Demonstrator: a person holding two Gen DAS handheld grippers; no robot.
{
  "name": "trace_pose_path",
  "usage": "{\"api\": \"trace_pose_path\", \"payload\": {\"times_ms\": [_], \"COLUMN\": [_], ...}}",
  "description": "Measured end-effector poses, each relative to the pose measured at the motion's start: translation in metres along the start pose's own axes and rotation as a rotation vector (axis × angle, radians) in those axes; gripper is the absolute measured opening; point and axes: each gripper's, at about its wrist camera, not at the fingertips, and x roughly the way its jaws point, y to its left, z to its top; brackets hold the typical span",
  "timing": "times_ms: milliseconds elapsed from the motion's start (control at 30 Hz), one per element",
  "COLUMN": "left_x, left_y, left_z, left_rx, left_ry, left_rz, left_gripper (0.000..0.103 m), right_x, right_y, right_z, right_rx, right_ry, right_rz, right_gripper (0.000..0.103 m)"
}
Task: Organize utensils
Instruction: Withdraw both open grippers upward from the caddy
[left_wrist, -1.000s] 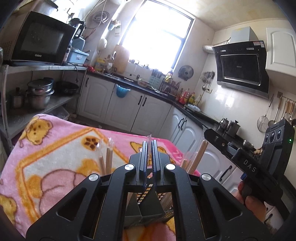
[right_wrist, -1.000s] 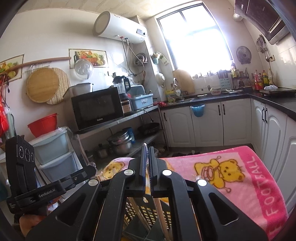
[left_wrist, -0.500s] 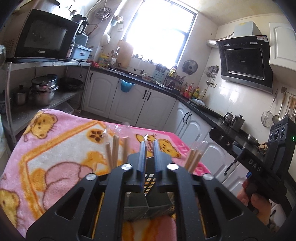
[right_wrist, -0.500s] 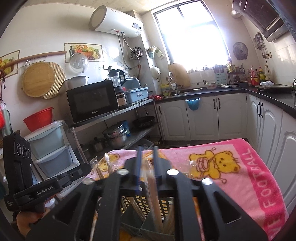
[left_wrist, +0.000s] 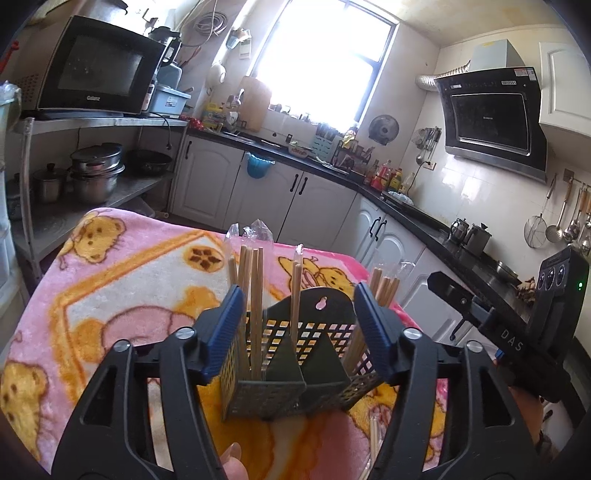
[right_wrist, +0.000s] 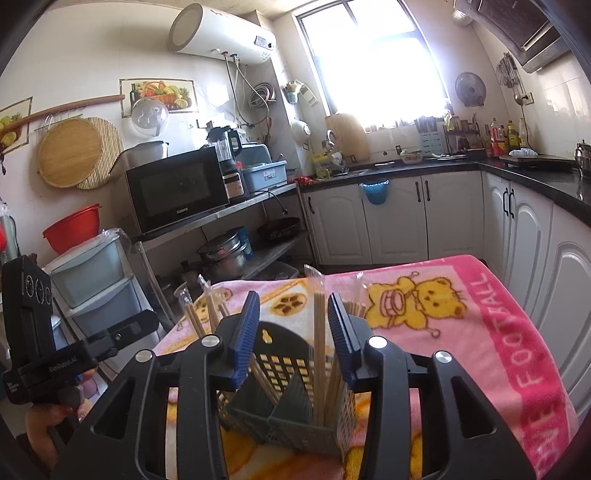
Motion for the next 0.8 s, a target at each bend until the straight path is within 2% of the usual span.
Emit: {"api": "trace_pose_path", "payload": {"times_ms": [167, 233, 333, 500, 800], "left_x": [-0.009, -0.013, -0.019, -0.027, -0.041], "left_y": [0.000, 0.000, -0.002, -0.004, 0.000], "left_z": [-0.004, -0.006, -0.008, -0.015, -0.035], "left_rx": [-0.001, -0.001, 0.006, 0.013, -0.010], "left_ry": [-0.012, -0.017, -0.024, -0.024, 0.006], "left_rz": [0.005, 0.007, 0.019, 0.026, 0.028], "left_gripper": [0.072, 0.083, 0.092, 0.092, 0.092], "right_x": [-0.011, -0.017, -0.024, -0.035, -0.044], "right_y": [0.002, 0.003, 0.004, 0.009, 0.012], "right_z": [-0.006, -0.008, -0.011, -0.020, -0.041], "right_rx": [-0.010, -0.015, -0.019, -0.039, -0.065], "right_ry": [0.000, -0.001, -0.006, 0.001, 0.052], "right_rz": [-0.001, 0.000, 0.000, 0.000, 0.001], "right_gripper": [0.045, 0.047, 0.051, 0.057, 0.058]}}
